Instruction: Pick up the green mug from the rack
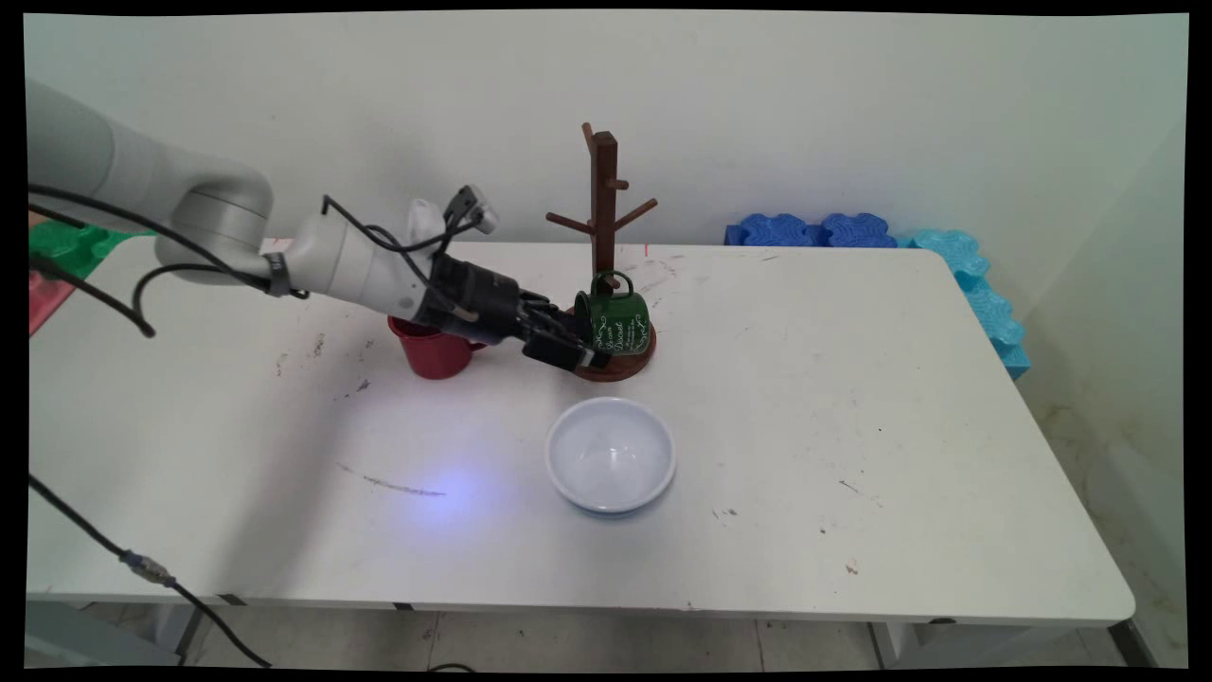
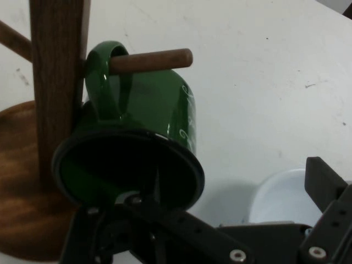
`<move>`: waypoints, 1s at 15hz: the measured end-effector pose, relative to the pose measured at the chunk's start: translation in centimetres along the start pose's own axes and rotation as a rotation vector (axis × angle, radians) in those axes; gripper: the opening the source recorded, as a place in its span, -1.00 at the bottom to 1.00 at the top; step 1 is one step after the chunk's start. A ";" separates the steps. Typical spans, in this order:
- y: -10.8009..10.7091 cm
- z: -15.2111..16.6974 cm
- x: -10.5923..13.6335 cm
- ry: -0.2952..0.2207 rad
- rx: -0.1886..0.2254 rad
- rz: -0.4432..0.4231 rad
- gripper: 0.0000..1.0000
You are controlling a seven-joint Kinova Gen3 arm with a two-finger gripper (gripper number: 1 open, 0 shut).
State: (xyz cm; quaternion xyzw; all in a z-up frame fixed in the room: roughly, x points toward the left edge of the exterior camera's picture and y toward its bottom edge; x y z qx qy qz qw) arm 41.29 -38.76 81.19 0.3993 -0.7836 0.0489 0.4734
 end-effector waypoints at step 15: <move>-1.0 4.0 0.2 0.017 0.031 -0.022 1.00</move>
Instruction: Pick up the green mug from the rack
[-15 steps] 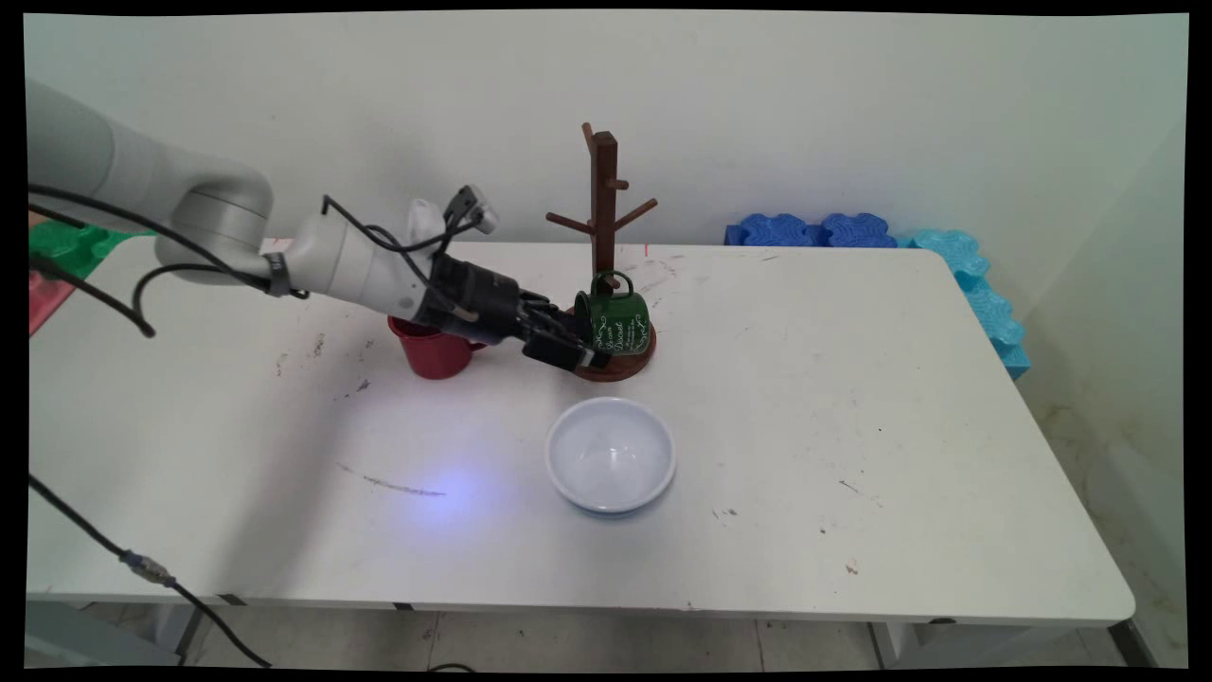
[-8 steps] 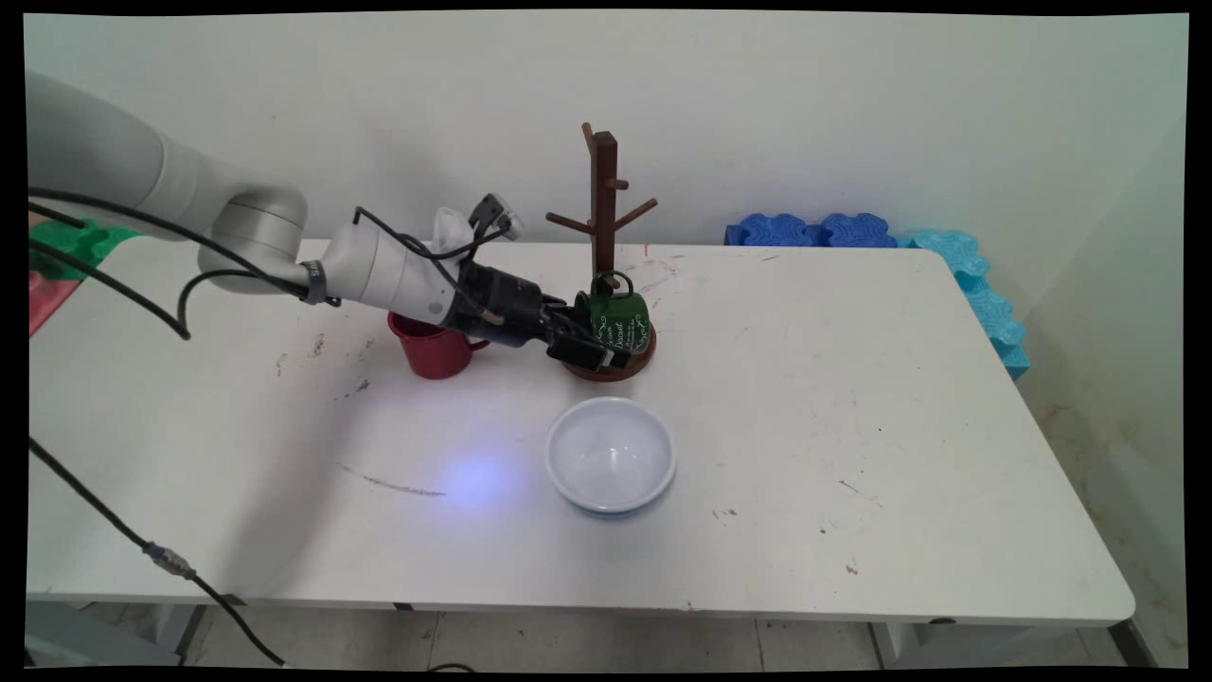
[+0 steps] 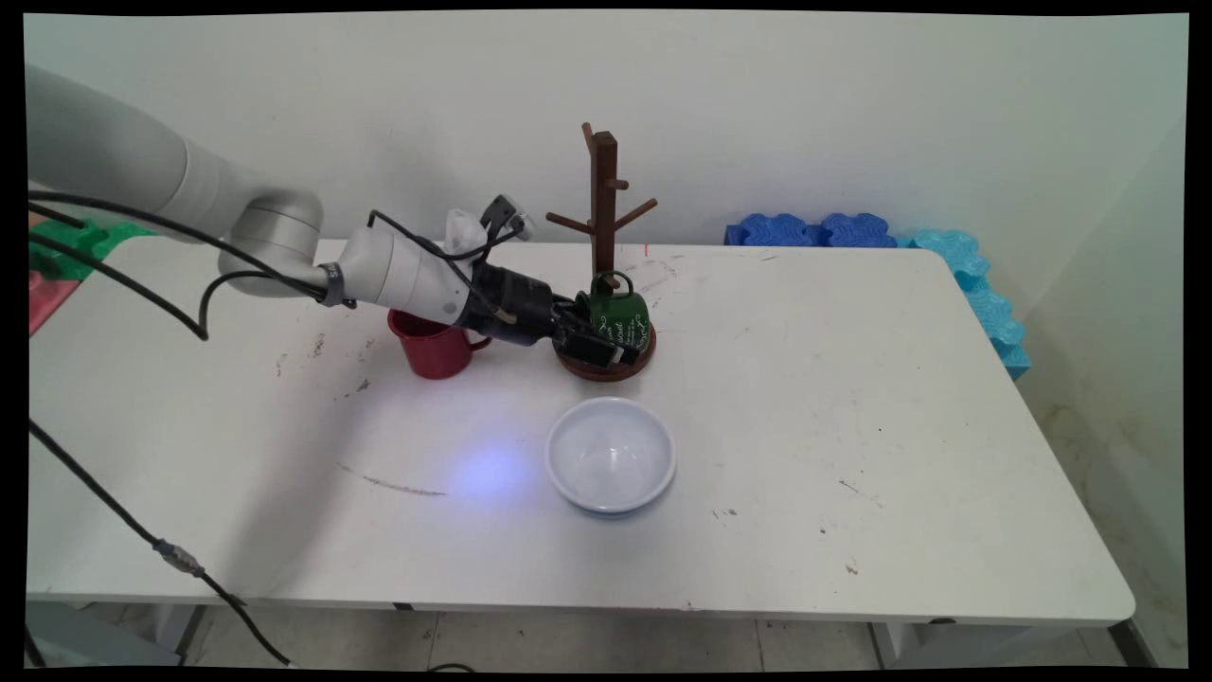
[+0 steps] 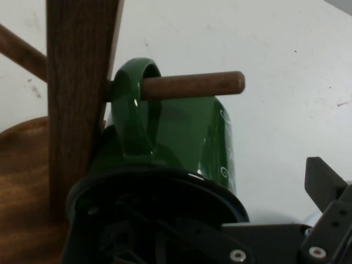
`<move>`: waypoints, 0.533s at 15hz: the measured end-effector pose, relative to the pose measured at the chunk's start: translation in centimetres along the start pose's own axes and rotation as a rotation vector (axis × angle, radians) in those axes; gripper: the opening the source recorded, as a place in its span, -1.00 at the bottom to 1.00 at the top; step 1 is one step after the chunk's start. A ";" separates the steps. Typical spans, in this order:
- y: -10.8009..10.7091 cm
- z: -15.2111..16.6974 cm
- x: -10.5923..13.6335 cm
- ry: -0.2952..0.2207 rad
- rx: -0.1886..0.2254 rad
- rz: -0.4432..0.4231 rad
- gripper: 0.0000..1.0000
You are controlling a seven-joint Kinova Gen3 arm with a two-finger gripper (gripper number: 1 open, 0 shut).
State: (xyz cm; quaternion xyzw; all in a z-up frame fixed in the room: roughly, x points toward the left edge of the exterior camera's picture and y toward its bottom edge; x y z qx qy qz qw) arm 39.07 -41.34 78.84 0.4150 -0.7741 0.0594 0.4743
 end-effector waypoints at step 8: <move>0.1 0.4 0.1 0.004 0.002 -0.004 -1.00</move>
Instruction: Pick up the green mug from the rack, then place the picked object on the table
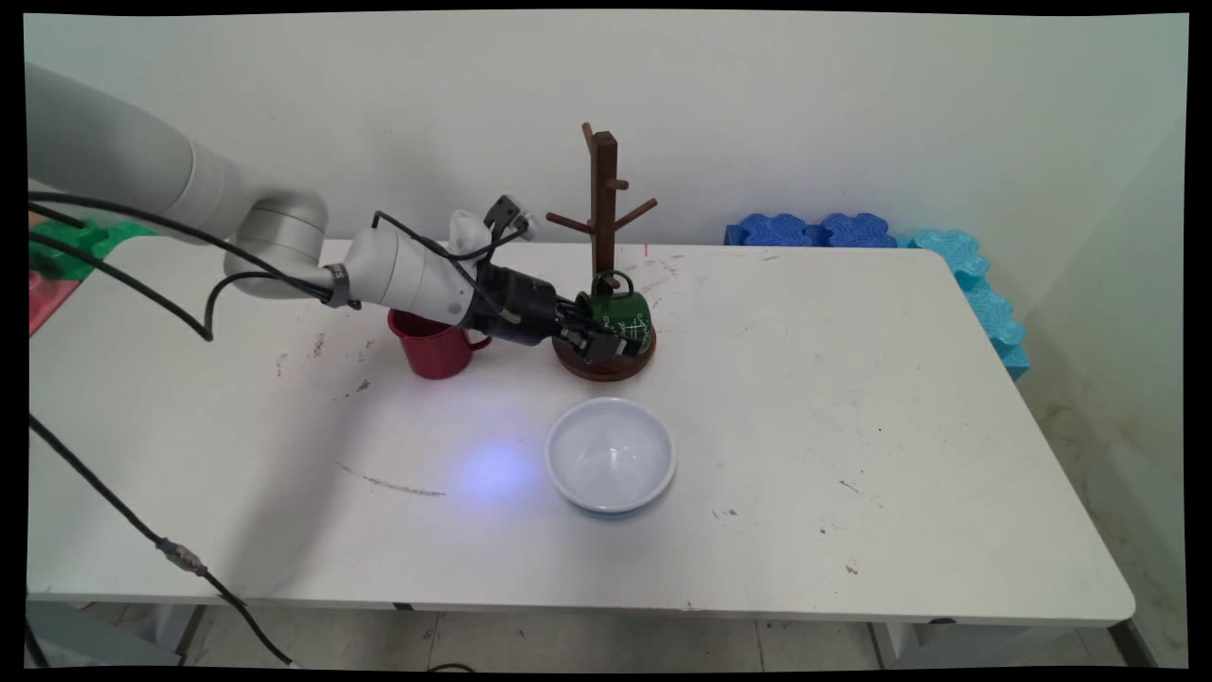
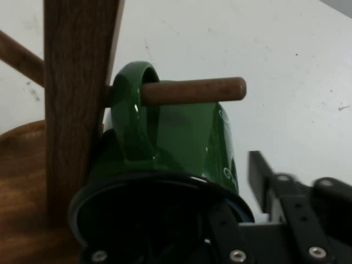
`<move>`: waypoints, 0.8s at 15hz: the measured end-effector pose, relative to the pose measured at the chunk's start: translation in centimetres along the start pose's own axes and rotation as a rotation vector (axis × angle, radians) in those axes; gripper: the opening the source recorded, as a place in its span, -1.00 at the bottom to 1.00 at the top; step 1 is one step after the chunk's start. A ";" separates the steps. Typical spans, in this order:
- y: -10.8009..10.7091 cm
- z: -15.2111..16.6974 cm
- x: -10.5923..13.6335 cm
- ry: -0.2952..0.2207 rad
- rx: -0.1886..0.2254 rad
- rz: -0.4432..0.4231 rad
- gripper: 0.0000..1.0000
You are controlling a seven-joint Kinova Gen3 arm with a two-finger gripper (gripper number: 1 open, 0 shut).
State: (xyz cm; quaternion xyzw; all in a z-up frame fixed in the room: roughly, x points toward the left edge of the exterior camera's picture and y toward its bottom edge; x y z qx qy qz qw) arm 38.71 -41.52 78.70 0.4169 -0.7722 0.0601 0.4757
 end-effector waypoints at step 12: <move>0.6 0.0 0.0 -0.004 -0.004 0.021 -1.00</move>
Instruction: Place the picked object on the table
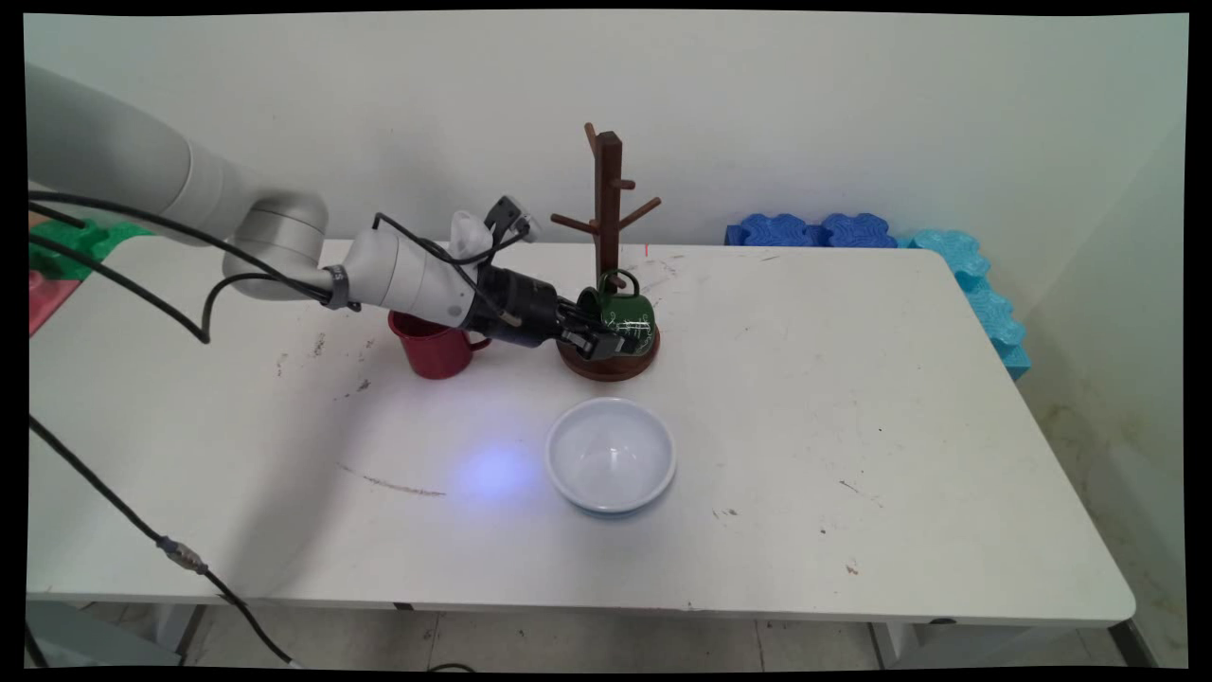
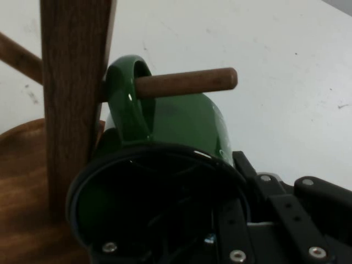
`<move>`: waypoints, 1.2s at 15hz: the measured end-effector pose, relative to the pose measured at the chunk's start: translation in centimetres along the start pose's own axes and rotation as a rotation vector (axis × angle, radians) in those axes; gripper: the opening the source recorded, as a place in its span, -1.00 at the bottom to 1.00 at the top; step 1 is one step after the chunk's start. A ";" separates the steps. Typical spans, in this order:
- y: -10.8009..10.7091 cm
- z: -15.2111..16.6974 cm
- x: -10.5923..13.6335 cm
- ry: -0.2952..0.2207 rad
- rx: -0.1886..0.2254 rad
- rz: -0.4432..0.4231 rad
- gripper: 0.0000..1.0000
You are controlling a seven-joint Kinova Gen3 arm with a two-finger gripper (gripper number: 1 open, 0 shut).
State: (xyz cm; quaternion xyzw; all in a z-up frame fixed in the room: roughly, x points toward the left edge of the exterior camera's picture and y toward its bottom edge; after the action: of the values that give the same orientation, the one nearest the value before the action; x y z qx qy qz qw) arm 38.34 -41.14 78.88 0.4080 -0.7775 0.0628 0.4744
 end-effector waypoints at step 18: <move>1.1 -1.4 0.9 -0.011 -0.016 0.185 -1.00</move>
State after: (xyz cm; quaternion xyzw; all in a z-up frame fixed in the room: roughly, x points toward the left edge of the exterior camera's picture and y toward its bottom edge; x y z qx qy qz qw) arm 38.33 -40.26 80.65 0.3309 -0.8149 0.0980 0.4656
